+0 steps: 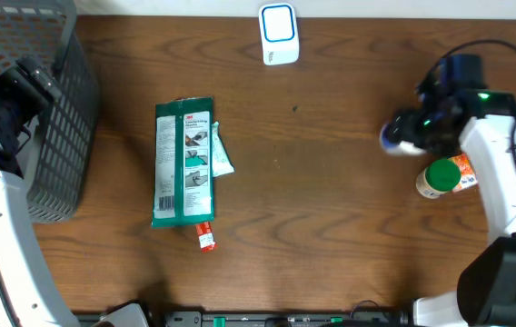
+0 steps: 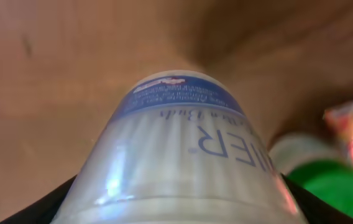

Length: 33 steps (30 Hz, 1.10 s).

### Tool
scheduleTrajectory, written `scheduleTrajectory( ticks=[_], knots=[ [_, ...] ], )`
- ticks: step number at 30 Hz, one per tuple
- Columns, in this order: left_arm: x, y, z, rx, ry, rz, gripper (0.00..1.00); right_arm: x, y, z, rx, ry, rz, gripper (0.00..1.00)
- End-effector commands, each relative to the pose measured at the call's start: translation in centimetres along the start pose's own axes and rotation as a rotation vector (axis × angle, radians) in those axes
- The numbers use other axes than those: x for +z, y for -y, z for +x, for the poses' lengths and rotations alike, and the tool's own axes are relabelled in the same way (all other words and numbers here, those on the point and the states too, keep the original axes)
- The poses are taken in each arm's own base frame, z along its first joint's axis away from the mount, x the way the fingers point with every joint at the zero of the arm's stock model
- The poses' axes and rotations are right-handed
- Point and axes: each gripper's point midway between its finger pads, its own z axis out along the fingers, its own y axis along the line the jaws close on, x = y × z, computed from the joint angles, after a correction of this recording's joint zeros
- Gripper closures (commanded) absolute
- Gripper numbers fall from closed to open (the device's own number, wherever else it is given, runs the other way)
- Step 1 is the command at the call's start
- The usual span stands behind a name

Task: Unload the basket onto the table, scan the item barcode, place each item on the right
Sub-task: 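Carry the tub right and set it beside the green-lidded jar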

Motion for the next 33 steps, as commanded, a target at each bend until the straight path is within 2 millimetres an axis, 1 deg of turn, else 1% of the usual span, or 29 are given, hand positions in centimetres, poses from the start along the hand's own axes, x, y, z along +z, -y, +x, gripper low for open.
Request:
scheduleTrajectory(
  ticks=[1, 3, 4, 7, 8, 10, 11, 12, 15, 19, 21, 22, 23, 24, 26, 27, 28, 30, 33],
  knots=[
    [-0.3, -0.1, -0.3, -0.006, 0.011, -0.004, 0.07, -1.6, 2.9, -3.0, 0.194, 0.113, -0.026, 0.99],
    [-0.3, -0.1, -0.3, -0.006, 0.011, -0.004, 0.07, -2.2, 6.4, -4.1, 0.276, 0.174, 0.058, 0.99],
    [-0.3, -0.1, -0.3, -0.006, 0.011, -0.004, 0.07, -2.4, 8.0, -4.3, 0.314, 0.191, 0.101, 0.99],
    [-0.3, -0.1, -0.3, -0.006, 0.011, -0.004, 0.07, -3.1, 12.7, -4.2, 0.409, 0.216, 0.216, 0.99],
    [-0.3, -0.1, -0.3, -0.006, 0.011, -0.004, 0.07, -3.1, 13.6, -4.1, 0.429, 0.216, 0.229, 0.99],
    [-0.3, -0.1, -0.3, -0.006, 0.011, -0.004, 0.07, -3.0, 14.7, -4.0, 0.452, 0.216, 0.238, 0.99],
    [-0.3, -0.1, -0.3, -0.006, 0.011, -0.004, 0.07, -2.7, 15.8, -4.0, 0.474, 0.217, 0.253, 0.99],
    [-0.3, -0.1, -0.3, -0.006, 0.011, -0.004, 0.07, -2.2, 17.4, -3.9, 0.503, 0.214, 0.275, 0.99],
    [-0.3, -0.1, -0.3, -0.006, 0.011, -0.004, 0.07, -0.6, 19.2, -3.4, 0.551, 0.185, 0.292, 0.99],
    [-0.3, -0.1, -0.3, -0.006, 0.011, -0.004, 0.07, 2.2, 21.3, -2.8, 0.619, 0.140, 0.301, 0.99],
    [-0.3, -0.1, -0.3, -0.006, 0.011, -0.004, 0.07, 3.4, 21.8, -2.6, 0.633, 0.123, 0.286, 0.99],
    [-0.3, -0.1, -0.3, -0.006, 0.011, -0.004, 0.07, 4.5, 22.0, -2.3, 0.646, 0.100, 0.262, 0.99],
    [-0.3, -0.1, -0.3, -0.006, 0.011, -0.004, 0.07, 4.9, 22.0, -2.1, 0.652, 0.087, 0.245, 0.97],
    [-0.3, -0.1, -0.3, -0.006, 0.011, -0.004, 0.07, 5.2, 21.8, -2.0, 0.658, 0.077, 0.223, 0.89],
    [-0.3, -0.1, -0.3, -0.006, 0.011, -0.004, 0.07, 5.5, 21.7, -1.8, 0.668, 0.065, 0.196, 0.56],
    [-0.3, -0.1, -0.3, -0.006, 0.011, -0.004, 0.07, 5.5, 21.8, -1.7, 0.673, 0.062, 0.196, 0.36],
    [-0.3, -0.1, -0.3, -0.006, 0.011, -0.004, 0.07, 5.4, 21.9, -1.6, 0.674, 0.061, 0.197, 0.27],
    [-0.3, -0.1, -0.3, -0.006, 0.011, -0.004, 0.07, 5.0, 22.3, -1.7, 0.682, 0.071, 0.198, 0.01],
    [-0.3, -0.1, -0.3, -0.006, 0.011, -0.004, 0.07, 4.1, 22.6, -1.8, 0.692, 0.086, 0.200, 0.01]
  ],
)
